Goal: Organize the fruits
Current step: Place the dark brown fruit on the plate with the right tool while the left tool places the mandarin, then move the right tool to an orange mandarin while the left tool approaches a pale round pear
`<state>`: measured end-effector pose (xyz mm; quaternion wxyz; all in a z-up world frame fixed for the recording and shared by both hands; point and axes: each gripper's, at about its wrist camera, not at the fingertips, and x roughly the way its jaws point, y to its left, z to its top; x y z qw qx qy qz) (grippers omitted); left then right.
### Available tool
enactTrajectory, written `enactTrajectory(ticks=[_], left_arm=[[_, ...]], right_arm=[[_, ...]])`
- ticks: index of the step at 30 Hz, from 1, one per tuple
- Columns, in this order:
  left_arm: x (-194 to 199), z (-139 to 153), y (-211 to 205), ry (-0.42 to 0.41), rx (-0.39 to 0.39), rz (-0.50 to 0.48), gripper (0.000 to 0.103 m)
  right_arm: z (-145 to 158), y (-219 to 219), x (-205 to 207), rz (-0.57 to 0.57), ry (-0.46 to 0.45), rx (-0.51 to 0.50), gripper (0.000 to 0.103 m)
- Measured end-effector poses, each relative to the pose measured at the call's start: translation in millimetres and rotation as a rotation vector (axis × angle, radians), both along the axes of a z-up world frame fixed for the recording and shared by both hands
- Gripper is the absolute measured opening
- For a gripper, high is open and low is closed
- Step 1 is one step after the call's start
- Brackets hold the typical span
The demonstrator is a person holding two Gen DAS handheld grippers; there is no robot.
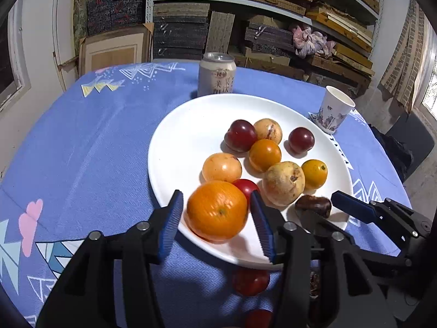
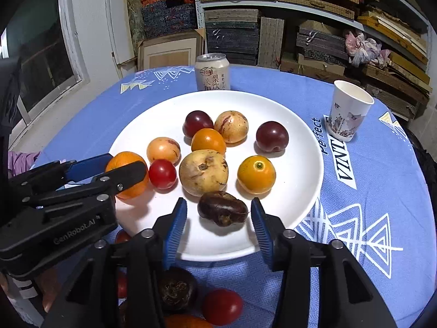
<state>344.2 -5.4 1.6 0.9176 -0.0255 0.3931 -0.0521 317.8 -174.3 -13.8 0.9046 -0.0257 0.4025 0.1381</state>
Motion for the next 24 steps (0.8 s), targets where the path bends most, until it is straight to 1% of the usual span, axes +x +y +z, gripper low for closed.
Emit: enactTrajectory(ticks=[2, 4, 5, 6, 7, 8, 9, 10, 11, 14, 16, 17, 18, 20, 21, 24], left_arm=[[-7, 8, 0, -0.031, 0.009, 0.004, 0.060], [-15, 19, 1, -0.056, -0.001, -0.008, 0.061], [-21, 26, 4, -0.071, -0.012, -0.011, 0.061], [-27, 33, 7, -0.088, -0.023, -0.011, 0.065], [-37, 42, 11, -0.114, -0.035, -0.008, 0.069], [-47, 48, 15, -0.142, -0.038, 0.001, 0.075], [-55, 52, 18, -0.163, -0.032, 0.011, 0.080], [-69, 56, 24, -0.193, -0.018, 0.028, 0.082], [-79, 57, 28, -0.202, -0.013, 0.036, 0.084], [-107, 44, 37, -0.182, 0.001, 0.047, 0.085], [-123, 27, 38, -0.147, 0.033, 0.048, 0.087], [-129, 17, 35, -0.120, 0.061, 0.048, 0.087], [-134, 9, 31, -0.105, 0.090, 0.045, 0.087], [-141, 3, 25, -0.109, 0.133, 0.032, 0.087], [-145, 4, 21, -0.127, 0.146, 0.020, 0.087], [-150, 4, 15, -0.145, 0.142, -0.019, 0.087]], right_arm=[[5, -2, -3, 0.001, -0.013, 0.011, 0.053], [15, -4, -10, 0.004, -0.035, 0.019, 0.053], [21, -7, -15, 0.003, -0.049, 0.029, 0.057], [29, -9, -23, 0.006, -0.068, 0.047, 0.060], [35, -11, -28, 0.009, -0.080, 0.058, 0.066], [42, -13, -35, 0.013, -0.096, 0.069, 0.072], [48, -16, -45, 0.015, -0.116, 0.080, 0.075], [52, -19, -55, 0.013, -0.133, 0.089, 0.080], [55, -23, -63, 0.008, -0.146, 0.095, 0.084], [50, -36, -92, -0.026, -0.176, 0.119, 0.093], [36, -45, -111, -0.048, -0.175, 0.123, 0.096], [28, -49, -116, -0.062, -0.168, 0.121, 0.098], [18, -53, -120, -0.089, -0.145, 0.113, 0.098], [10, -58, -120, -0.101, -0.103, 0.131, 0.098], [11, -60, -119, -0.104, -0.103, 0.144, 0.098], [11, -69, -117, -0.142, -0.107, 0.179, 0.099]])
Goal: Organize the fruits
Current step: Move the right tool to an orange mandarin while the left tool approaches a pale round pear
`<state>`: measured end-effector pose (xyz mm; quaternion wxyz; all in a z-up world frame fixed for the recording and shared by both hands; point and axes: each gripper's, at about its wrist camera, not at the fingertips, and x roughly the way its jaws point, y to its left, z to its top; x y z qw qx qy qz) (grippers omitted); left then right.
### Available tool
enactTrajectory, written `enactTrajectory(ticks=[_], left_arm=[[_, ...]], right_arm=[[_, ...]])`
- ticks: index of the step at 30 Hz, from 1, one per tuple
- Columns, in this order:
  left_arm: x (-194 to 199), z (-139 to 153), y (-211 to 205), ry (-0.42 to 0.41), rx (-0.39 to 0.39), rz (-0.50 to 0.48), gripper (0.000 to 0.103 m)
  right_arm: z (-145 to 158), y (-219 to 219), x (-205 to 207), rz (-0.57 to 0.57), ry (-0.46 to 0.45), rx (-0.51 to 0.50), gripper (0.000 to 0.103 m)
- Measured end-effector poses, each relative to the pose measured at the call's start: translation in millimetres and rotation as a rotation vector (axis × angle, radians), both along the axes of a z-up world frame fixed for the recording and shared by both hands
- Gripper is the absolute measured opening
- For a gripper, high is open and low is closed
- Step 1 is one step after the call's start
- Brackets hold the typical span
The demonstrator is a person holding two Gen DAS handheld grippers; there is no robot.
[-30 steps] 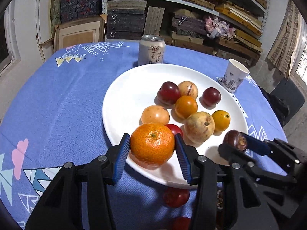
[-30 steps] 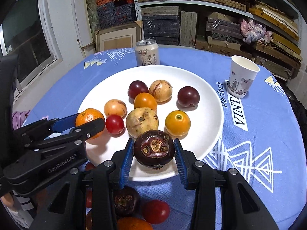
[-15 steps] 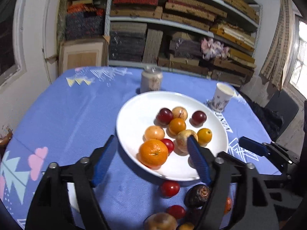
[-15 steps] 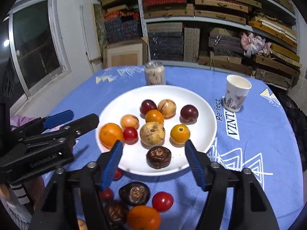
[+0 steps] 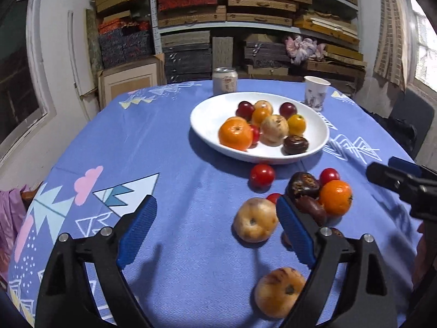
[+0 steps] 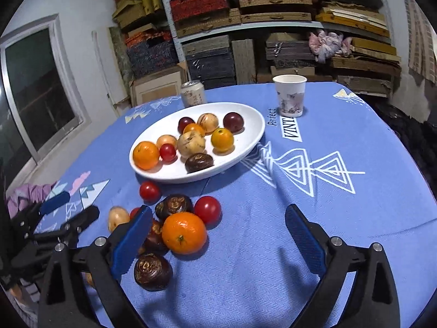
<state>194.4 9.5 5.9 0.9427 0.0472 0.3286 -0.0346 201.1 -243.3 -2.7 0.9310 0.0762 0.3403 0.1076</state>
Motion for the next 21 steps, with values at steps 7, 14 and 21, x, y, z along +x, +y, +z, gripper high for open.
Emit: enactTrajectory(ticks=[7, 14, 21], left_arm=[[14, -16, -8, 0.087, 0.028, -0.033, 0.088], [24, -26, 2, 0.130, 0.053, 0.027, 0.090], [35, -30, 15, 0.181, -0.012, 0.040, 0.089]], right_arm=[[-10, -5, 4, -0.015, 0.056, 0.027, 0.100], [-10, -4, 4, -0.010, 0.056, 0.019, 0.100], [-9, -5, 5, -0.017, 0.059, 0.023, 0.100]])
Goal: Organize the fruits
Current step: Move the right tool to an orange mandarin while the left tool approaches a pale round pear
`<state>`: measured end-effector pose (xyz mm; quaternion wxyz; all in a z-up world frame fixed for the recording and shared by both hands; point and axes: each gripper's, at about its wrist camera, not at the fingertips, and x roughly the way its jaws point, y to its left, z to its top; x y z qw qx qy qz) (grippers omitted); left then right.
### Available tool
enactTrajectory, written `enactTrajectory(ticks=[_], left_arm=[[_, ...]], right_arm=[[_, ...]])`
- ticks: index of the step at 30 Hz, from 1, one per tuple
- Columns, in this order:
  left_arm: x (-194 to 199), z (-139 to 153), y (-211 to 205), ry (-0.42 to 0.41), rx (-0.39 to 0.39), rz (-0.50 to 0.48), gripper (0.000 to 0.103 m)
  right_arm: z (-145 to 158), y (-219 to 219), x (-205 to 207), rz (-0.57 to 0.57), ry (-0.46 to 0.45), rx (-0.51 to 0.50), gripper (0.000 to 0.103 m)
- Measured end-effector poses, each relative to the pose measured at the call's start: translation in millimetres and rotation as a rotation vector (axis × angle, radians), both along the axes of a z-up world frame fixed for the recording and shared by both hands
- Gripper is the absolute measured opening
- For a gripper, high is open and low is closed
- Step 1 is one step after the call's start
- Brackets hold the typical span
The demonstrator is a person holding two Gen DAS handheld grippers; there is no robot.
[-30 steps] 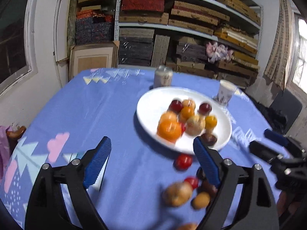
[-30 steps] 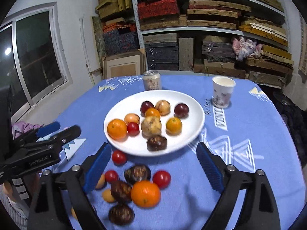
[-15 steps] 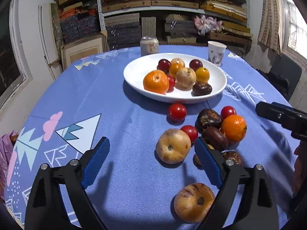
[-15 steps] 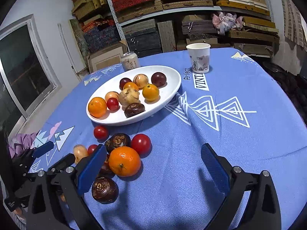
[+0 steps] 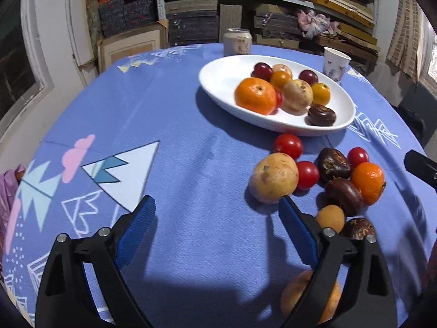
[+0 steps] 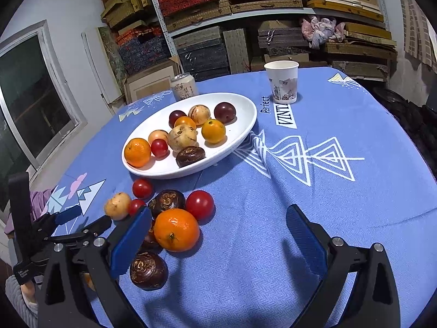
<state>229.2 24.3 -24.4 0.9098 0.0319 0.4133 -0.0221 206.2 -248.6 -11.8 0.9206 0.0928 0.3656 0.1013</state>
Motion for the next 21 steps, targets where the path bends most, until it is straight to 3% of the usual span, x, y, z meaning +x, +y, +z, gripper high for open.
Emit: enactTrajectory(ticks=[4, 8, 9, 21], left_arm=[[0, -3, -16, -0.012, 0.002, -0.080, 0.084], [8, -11, -27, 0.042, -0.022, -0.144, 0.058], [10, -13, -26, 0.056, -0.041, -0.146, 0.056], [25, -12, -24, 0.058, -0.111, -0.150, 0.056]], right_arm=[[0, 0, -1, 0.003, -0.005, -0.005, 0.100], [-1, 1, -1, 0.008, -0.001, -0.011, 0.100], [-1, 2, -1, 0.011, 0.000, -0.013, 0.100], [-7, 10, 0, 0.030, 0.024, -0.047, 0.100]])
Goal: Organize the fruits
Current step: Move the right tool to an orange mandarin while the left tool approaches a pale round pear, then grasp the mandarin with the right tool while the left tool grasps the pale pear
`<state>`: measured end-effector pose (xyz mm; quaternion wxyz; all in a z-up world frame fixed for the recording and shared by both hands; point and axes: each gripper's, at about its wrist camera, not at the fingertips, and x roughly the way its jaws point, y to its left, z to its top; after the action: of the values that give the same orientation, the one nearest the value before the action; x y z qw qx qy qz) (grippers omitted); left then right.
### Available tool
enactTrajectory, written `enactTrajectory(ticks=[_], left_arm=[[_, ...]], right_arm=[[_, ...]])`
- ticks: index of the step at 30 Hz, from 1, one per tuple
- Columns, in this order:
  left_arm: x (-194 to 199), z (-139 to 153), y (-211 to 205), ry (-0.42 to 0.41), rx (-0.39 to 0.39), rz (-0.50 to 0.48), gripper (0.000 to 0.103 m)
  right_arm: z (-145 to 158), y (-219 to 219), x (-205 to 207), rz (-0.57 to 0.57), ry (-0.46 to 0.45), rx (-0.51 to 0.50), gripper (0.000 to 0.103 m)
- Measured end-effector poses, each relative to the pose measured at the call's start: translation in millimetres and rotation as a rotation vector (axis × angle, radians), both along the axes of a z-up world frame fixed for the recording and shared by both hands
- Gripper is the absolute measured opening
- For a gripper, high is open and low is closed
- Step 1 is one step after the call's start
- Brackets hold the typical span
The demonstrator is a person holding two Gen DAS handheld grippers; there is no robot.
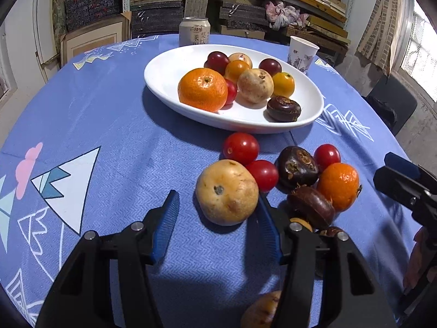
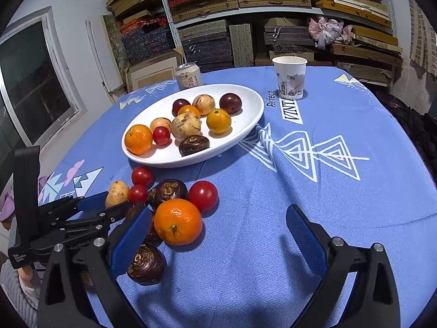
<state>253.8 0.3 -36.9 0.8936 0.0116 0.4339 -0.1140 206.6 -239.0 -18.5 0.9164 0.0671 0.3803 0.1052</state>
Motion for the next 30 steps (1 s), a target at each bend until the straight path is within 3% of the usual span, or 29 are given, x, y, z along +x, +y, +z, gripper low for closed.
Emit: enactTrajectory(ticks=[11, 14, 17, 23, 30], left_arm=[[3, 1, -1, -0.002, -0.009, -0.009, 0.055], [1, 1, -3, -0.003, -0.019, -0.037, 0.043], [0, 1, -6, -0.009, -0.006, -0.041, 0.043], [3, 4, 7, -0.026, 0.022, 0.066, 0.042], [4, 3, 12, -0.013, 0.028, 0.089, 0.042]], right_arm=[[-9, 10, 1, 0.025, 0.030, -0.029, 0.100], [-11, 11, 1, 0.027, 0.036, -0.029, 0.100], [-11, 13, 0, 0.036, 0.036, -0.029, 0.100], [-12, 27, -4, 0.086, 0.025, -0.092, 0.099], [-21, 42, -2, 0.104, 0.028, -0.184, 0.086]])
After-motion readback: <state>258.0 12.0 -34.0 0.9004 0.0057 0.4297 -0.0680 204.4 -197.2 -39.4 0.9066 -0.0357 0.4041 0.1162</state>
